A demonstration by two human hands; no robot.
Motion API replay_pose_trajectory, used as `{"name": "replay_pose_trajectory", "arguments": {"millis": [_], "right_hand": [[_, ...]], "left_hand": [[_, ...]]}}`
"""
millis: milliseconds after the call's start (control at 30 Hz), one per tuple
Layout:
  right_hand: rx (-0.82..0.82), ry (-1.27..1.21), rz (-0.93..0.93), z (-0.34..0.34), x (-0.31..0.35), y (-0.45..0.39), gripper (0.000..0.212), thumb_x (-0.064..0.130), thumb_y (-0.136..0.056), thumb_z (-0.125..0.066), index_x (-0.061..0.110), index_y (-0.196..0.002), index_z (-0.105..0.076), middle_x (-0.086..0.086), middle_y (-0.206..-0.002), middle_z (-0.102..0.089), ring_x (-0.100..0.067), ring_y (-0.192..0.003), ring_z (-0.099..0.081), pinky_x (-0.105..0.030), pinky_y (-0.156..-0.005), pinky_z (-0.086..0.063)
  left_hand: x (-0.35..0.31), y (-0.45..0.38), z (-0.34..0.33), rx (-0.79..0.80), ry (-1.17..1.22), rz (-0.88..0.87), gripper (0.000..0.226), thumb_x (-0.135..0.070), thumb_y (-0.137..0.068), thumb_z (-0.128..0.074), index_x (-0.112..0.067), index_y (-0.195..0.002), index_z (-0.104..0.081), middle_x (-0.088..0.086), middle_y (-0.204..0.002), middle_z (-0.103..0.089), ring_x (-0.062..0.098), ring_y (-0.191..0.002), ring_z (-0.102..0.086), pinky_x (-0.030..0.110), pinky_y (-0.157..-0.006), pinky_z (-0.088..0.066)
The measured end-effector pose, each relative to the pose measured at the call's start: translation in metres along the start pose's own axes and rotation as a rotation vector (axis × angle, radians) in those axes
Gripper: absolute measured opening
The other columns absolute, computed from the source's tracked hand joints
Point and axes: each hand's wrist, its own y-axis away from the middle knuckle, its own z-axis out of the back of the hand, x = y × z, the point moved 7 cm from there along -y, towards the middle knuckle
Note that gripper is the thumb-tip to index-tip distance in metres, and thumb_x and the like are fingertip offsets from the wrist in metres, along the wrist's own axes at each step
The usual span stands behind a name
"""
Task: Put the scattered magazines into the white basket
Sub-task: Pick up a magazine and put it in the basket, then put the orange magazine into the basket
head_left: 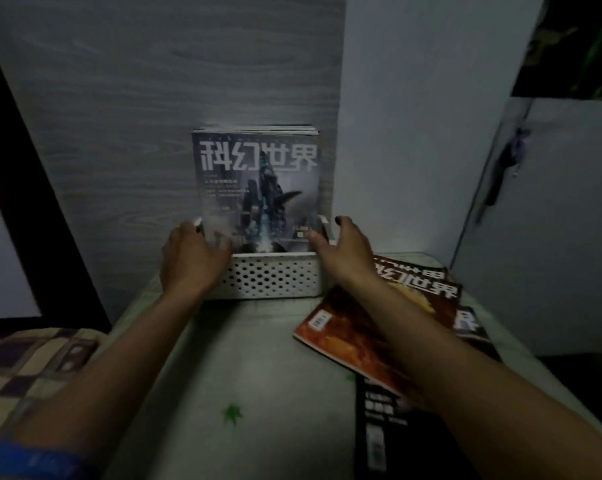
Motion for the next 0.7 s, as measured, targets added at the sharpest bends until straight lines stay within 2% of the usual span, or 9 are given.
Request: {"name": "replay_pose_trajectory", "arguments": {"millis": [100,167,200,267,333,400,467,567,700], "right_hand": [[-0.013,0.142,0.085,0.046,-0.029,0.054,0.053,0.044,-0.089,-0.058,0.016,-0.133,-0.053,-0.008,-0.137,-0.057,-0.028,-0.125,-0.051,-0.034,-0.098,-0.039],[-0.003,0.336,0.085,0.079,-0.049,0.082,0.046,0.036,-0.086,-0.061,0.017,-0.128,-0.057,-0.010,-0.131,-0.060,-0.031,-0.121,-0.054,-0.036,-0.095,-0.042],[-0.010,0.416,0.067,0.095,-0.057,0.094,0.042,0.035,-0.084,-0.062,0.017,-0.122,-0.059,-0.010,-0.127,-0.062,-0.031,-0.116,-0.056,-0.036,-0.089,-0.044],[-0.015,0.524,0.043,0.120,-0.066,0.114,0.037,0.040,-0.081,-0.061,0.021,-0.113,-0.058,-0.008,-0.119,-0.064,-0.029,-0.107,-0.060,-0.033,-0.076,-0.043],[0.063,0.580,0.028,0.127,-0.072,0.135,0.043,0.048,-0.081,-0.058,0.024,-0.117,-0.056,-0.005,-0.119,-0.065,-0.028,-0.104,-0.063,-0.033,-0.075,-0.048],[0.142,0.643,0.047,0.123,-0.077,0.155,0.043,0.048,-0.085,-0.053,0.027,-0.122,-0.056,-0.005,-0.120,-0.066,-0.028,-0.105,-0.064,-0.034,-0.077,-0.051],[0.142,0.658,0.061,0.129,-0.079,0.167,0.037,0.046,-0.089,-0.051,0.029,-0.120,-0.058,-0.004,-0.116,-0.069,-0.027,-0.102,-0.065,-0.032,-0.074,-0.049],[0.154,0.605,0.059,0.131,-0.080,0.170,0.032,0.045,-0.090,-0.053,0.032,-0.118,-0.062,0.000,-0.113,-0.071,-0.023,-0.100,-0.066,-0.030,-0.072,-0.049],[0.224,0.474,-0.065,0.138,-0.082,0.185,0.025,0.041,-0.084,-0.062,0.033,-0.105,-0.072,0.008,-0.107,-0.073,-0.016,-0.094,-0.067,-0.028,-0.073,-0.050]], "left_hand": [[-0.030,0.066,0.011,-0.055,0.023,-0.271,0.044,-0.026,-0.086,-0.062,-0.016,-0.128,-0.052,0.015,-0.130,-0.055,0.034,-0.113,-0.054,0.044,-0.088,-0.047],[-0.058,0.110,-0.005,0.119,-0.013,-0.363,0.038,-0.033,-0.089,-0.062,-0.024,-0.125,-0.054,0.006,-0.125,-0.060,0.022,-0.105,-0.058,0.036,-0.081,-0.049],[-0.069,0.130,-0.020,0.243,-0.090,-0.376,0.041,-0.042,-0.089,-0.060,-0.026,-0.127,-0.054,0.004,-0.126,-0.061,0.020,-0.108,-0.058,0.037,-0.085,-0.050],[-0.083,0.158,-0.048,0.487,-0.171,-0.314,0.047,-0.055,-0.088,-0.056,-0.027,-0.126,-0.055,0.003,-0.127,-0.063,0.024,-0.113,-0.057,0.042,-0.095,-0.049],[-0.095,0.177,-0.064,0.626,-0.097,-0.206,0.039,-0.056,-0.085,-0.059,-0.030,-0.114,-0.059,0.003,-0.123,-0.066,0.028,-0.114,-0.057,0.045,-0.097,-0.048],[-0.106,0.183,-0.072,0.597,-0.059,-0.120,0.040,-0.051,-0.080,-0.066,-0.028,-0.110,-0.055,0.006,-0.126,-0.063,0.031,-0.117,-0.054,0.046,-0.099,-0.046],[-0.110,0.186,-0.080,0.573,-0.057,0.006,0.062,-0.052,-0.076,-0.065,-0.024,-0.128,-0.046,0.011,-0.139,-0.051,0.032,-0.124,-0.048,0.047,-0.104,-0.041],[-0.107,0.187,-0.092,0.567,-0.302,-0.015,0.076,-0.060,-0.077,-0.055,-0.026,-0.142,-0.035,0.012,-0.147,-0.038,0.035,-0.133,-0.034,0.051,-0.107,-0.027],[-0.094,0.183,-0.079,0.511,-0.096,0.160,0.055,-0.044,-0.077,-0.065,-0.014,-0.122,-0.057,0.013,-0.124,-0.060,0.031,-0.111,-0.059,0.037,-0.092,-0.050]]}}
